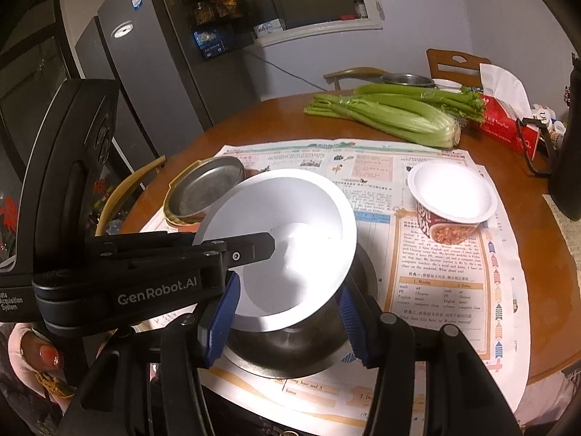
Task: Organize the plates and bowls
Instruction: 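Lower the white bowl into the steel bowl and open the left tool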
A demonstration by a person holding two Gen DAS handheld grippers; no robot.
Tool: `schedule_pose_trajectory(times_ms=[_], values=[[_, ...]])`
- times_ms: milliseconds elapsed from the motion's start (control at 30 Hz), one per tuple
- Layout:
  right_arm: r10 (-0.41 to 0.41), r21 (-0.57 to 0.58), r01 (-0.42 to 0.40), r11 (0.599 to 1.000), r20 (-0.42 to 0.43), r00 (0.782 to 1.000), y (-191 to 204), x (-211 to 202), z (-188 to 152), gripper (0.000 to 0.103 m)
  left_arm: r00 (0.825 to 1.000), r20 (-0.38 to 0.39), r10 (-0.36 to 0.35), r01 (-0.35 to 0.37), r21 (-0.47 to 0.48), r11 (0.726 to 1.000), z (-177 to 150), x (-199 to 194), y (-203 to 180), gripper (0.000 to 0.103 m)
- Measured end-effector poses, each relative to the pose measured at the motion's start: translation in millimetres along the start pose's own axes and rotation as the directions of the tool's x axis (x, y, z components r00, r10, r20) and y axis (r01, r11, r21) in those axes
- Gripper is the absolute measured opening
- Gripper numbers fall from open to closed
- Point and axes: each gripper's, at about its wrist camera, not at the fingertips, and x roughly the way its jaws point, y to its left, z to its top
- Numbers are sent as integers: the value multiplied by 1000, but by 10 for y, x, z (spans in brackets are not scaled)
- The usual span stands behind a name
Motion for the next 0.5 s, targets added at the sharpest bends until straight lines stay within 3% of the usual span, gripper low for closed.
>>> schedule_pose_trajectory(times_ms=[500], values=[[-12, -15, 11, 1000, -54, 998, -12, 188, -90, 54, 999, -23, 49, -49, 13, 999, -88, 176, 26, 28]])
